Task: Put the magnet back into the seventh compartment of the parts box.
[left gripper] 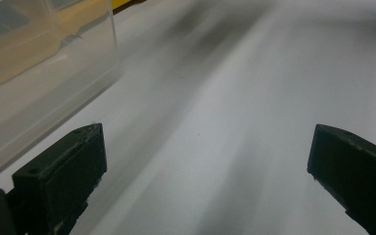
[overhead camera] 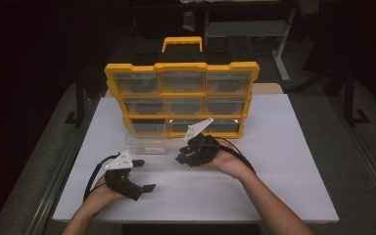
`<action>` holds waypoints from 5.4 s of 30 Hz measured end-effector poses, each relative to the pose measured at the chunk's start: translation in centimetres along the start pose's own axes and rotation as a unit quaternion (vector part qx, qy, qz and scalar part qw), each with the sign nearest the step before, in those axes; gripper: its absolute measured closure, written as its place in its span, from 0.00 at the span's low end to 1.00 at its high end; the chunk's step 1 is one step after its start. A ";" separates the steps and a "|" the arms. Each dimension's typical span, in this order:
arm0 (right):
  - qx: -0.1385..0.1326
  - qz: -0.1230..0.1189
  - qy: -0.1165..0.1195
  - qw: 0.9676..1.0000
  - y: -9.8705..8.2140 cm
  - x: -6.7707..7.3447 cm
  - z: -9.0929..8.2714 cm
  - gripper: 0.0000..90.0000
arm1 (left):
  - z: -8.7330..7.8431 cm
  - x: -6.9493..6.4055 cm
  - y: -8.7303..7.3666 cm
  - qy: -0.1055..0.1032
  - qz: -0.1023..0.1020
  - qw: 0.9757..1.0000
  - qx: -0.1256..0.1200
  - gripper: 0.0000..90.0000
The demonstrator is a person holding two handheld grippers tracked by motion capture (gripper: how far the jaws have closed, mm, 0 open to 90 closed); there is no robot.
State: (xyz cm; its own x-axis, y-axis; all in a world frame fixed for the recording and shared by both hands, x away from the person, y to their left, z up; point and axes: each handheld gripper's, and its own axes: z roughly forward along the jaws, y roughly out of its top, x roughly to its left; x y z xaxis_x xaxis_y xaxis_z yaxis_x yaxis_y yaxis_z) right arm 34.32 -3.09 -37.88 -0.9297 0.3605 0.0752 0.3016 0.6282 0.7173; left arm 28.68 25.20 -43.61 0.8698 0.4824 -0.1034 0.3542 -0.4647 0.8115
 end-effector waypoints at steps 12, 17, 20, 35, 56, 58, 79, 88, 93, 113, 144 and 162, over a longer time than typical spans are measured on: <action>-0.005 -0.006 -0.010 1.000 1.5 -0.7 -0.3 0.68 | -0.1 0.0 0.0 0.001 -0.004 1.000 -0.001 0.00; -0.004 -0.007 -0.013 1.000 2.0 -0.9 -0.3 0.67 | 0.0 0.0 0.0 0.001 -0.002 1.000 0.000 0.00; -0.002 -0.004 -0.015 1.000 2.4 -1.0 -0.3 0.68 | 0.0 0.0 0.0 0.001 -0.001 1.000 0.000 0.00; -0.010 0.002 -0.016 1.000 4.3 -1.6 0.0 0.68 | -0.1 0.0 0.0 0.001 -0.001 1.000 -0.001 0.00; -0.011 -0.003 -0.018 1.000 7.3 -2.2 1.2 0.67 | -0.2 0.0 0.1 0.000 -0.005 1.000 -0.006 0.00; -0.012 -0.005 -0.019 1.000 7.6 -2.3 1.4 0.68 | -0.2 0.0 0.1 0.000 -0.007 1.000 -0.006 0.00; -0.016 -0.006 -0.014 1.000 10.0 -2.4 3.9 0.67 | -0.2 -0.1 0.1 -0.003 -0.005 1.000 -0.006 0.00; -0.015 -0.010 -0.012 1.000 10.8 -2.3 5.1 0.67 | -0.2 -0.1 0.1 -0.004 -0.007 1.000 -0.008 0.00; -0.013 -0.008 -0.015 1.000 11.1 -2.4 5.8 0.67 | -0.2 -0.2 0.1 -0.005 -0.008 1.000 -0.008 0.00; -0.002 -0.015 -0.022 1.000 11.0 -3.1 8.0 0.67 | -0.2 -0.1 0.1 -0.006 -0.008 1.000 -0.008 0.00; -0.023 0.004 -0.015 1.000 10.4 -2.6 4.9 0.55 | -0.3 -0.2 0.1 -0.005 -0.012 1.000 -0.007 0.00; -0.040 0.017 -0.024 0.999 7.5 -3.3 1.6 0.42 | -0.4 0.0 -0.2 0.002 -0.009 1.000 -0.009 0.00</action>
State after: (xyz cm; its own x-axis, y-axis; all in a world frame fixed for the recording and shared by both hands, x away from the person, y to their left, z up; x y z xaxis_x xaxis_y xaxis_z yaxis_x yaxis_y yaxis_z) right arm 39.95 1.54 -33.79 -0.9076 0.4141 0.0692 0.3133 0.5583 0.7682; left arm 28.51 25.60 -43.53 0.8622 0.4930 -0.1162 0.3636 -0.4425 0.8197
